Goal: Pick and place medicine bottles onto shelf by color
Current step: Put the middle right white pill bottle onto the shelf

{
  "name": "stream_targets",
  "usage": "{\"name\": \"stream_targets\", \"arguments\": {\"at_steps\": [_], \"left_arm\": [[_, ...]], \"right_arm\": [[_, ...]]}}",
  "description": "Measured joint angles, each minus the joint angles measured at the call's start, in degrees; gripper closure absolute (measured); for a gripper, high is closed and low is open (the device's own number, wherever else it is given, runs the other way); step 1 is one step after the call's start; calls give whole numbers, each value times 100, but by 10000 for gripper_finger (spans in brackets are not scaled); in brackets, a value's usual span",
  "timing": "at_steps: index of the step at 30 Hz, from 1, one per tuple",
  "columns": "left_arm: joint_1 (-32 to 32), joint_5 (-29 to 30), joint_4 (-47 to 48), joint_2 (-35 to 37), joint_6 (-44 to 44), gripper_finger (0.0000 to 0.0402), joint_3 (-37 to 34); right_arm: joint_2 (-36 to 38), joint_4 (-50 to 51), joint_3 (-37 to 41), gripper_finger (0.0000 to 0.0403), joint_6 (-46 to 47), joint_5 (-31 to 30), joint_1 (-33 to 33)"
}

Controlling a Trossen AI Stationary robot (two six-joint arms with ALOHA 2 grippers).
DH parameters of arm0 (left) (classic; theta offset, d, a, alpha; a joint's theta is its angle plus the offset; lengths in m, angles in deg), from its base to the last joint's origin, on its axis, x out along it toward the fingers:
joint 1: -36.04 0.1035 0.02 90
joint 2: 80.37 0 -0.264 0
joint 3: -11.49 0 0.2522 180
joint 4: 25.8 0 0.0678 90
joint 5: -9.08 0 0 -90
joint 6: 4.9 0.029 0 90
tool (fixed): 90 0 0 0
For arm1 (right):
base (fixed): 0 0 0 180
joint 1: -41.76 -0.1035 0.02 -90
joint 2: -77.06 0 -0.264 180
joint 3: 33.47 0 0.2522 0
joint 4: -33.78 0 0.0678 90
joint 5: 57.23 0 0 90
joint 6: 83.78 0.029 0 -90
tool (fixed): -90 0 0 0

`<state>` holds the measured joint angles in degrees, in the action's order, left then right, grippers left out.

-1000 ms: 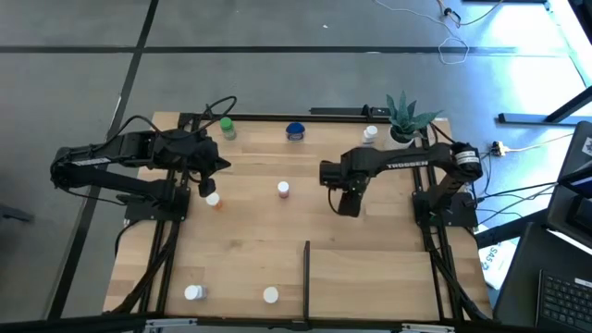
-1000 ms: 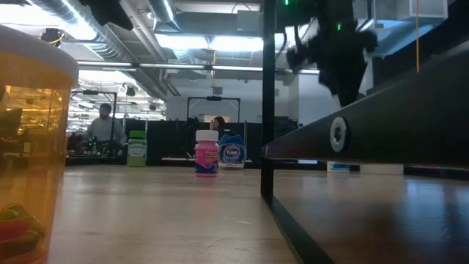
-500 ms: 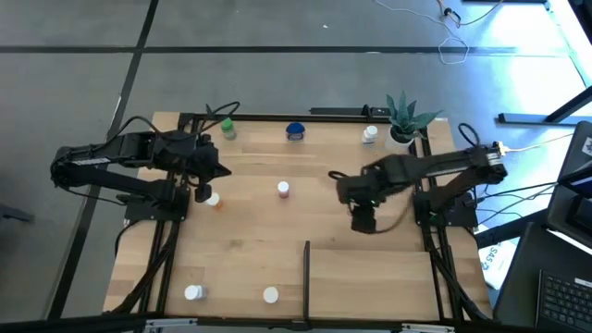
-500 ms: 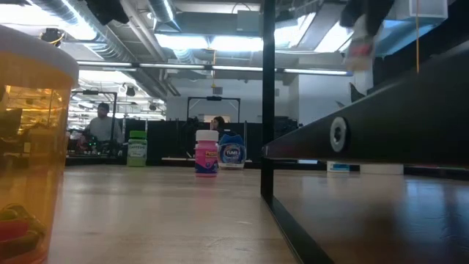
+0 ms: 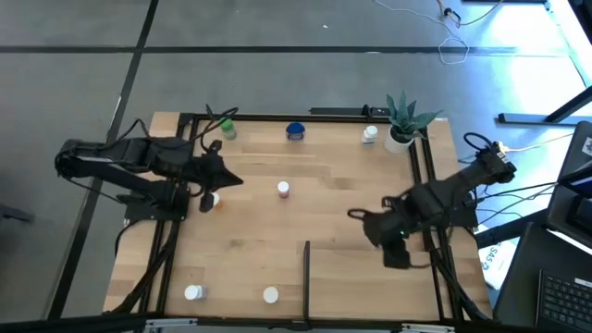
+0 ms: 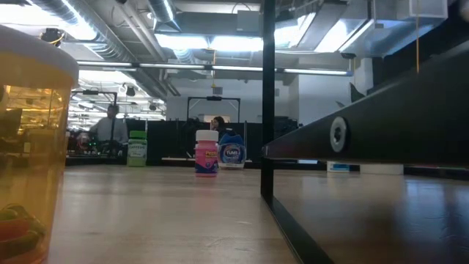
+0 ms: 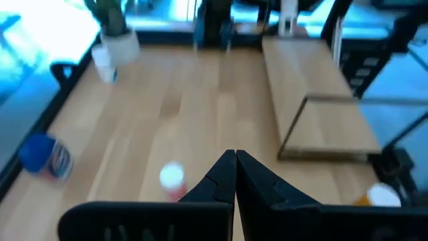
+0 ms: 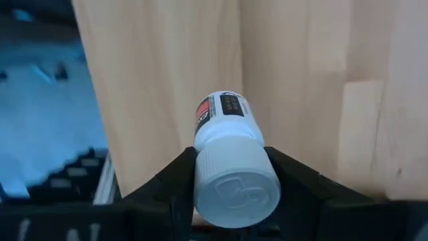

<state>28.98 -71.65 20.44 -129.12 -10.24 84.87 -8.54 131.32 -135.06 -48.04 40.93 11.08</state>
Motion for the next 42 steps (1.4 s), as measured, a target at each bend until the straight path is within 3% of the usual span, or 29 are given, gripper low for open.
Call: {"name": "stream_targets", "arguments": {"at_steps": [4,15,27,36,42], "left_arm": [[-260,498,-430,-303,-31,401,-5],[-999,872,-1846,-1260,-46,401,-5],[-1760,962,-2235,-1544,-7,401,-5],[-1964,973,-2211,-1486,-4,401,-5],[-1962,980,-2215,-1486,-4,401,-5]], "right_arm": [[16,42,0,245,177,105,-519],[33,38,2,246,967,-9,-1551],[21,-463,5,245,2101,-302,-1648],[9,-1731,888,244,2320,501,-1701],[8,-2017,1355,244,2553,549,-1992]]}}
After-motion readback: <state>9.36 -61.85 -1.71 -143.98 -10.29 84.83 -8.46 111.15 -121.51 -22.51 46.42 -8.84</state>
